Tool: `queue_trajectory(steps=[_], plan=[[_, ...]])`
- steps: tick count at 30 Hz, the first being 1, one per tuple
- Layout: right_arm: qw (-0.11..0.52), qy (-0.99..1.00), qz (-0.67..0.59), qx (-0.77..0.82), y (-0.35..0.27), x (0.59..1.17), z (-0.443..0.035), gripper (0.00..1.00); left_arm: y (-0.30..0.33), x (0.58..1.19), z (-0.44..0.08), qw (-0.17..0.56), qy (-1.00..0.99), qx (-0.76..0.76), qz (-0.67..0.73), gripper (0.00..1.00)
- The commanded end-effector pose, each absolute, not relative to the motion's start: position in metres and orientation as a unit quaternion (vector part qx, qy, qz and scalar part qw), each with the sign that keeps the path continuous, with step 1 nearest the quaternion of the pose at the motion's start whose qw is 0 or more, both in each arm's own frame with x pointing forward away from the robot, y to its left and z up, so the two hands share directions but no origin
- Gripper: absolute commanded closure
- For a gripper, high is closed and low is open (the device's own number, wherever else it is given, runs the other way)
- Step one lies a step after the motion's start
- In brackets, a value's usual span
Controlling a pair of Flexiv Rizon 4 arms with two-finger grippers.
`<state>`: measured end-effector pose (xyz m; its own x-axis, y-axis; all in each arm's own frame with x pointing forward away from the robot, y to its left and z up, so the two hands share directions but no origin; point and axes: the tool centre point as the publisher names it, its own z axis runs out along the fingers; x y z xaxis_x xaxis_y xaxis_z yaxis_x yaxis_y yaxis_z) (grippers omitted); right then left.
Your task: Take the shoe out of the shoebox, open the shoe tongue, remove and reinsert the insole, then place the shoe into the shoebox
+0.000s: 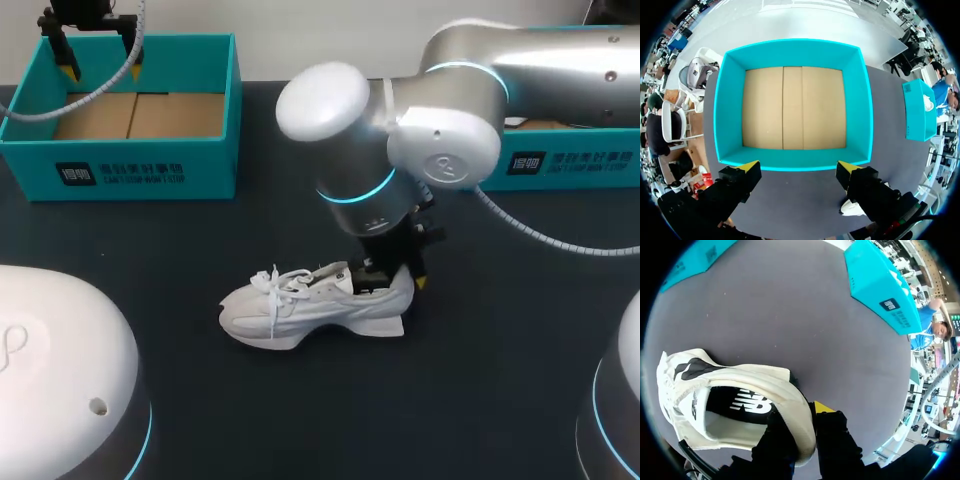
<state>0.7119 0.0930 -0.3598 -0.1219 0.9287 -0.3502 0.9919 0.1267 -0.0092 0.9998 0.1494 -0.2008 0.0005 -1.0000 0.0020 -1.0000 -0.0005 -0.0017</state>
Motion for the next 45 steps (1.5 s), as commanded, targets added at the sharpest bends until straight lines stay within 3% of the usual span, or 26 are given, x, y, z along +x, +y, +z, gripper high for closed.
queue_trajectory(steps=[1, 8, 9, 10, 12, 22, 33, 45], plan=[[0.131, 0.734, -0.122, 0.655, 0.092, 0.712, -0.369, 1.0, 0.15, 1.0, -0.201, 0.0, -0.707, 0.707, 0.001, 0.0], [0.124, 0.73, -0.118, 0.662, 0.089, 0.713, -0.374, 0.97, 0.15, 1.0, -0.201, 0.0, -0.707, 0.707, 0.001, 0.0], [0.124, 0.73, -0.118, 0.662, 0.088, 0.713, -0.374, 0.75, 0.15, 1.0, -0.201, 0.0, -0.707, 0.707, 0.001, 0.0], [0.123, 0.73, -0.115, 0.663, 0.088, 0.713, -0.372, 0.6, 0.15, 1.0, -0.201, 0.0, -0.707, 0.707, 0.001, 0.0], [0.122, 0.731, -0.109, 0.663, 0.089, 0.713, -0.366, 0.0, 0.15, 1.0, -0.201, 0.0, -0.707, 0.707, 0.001, 0.0], [0.095, 0.771, -0.044, 0.629, 0.091, 0.709, -0.312, 0.0, 0.15, 1.0, -0.201, 0.0, -0.707, 0.707, 0.001, 0.0], [0.081, 0.906, 0.054, 0.412, 0.109, 0.699, -0.27, 0.0, 0.15, 1.0, -0.201, 0.0, -0.707, 0.707, 0.001, 0.0], [-0.028, 0.981, 0.051, 0.185, 0.119, 0.69, -0.249, 0.0, 0.15, 1.0, -0.201, 0.0, -0.707, 0.707, 0.001, 0.0]])
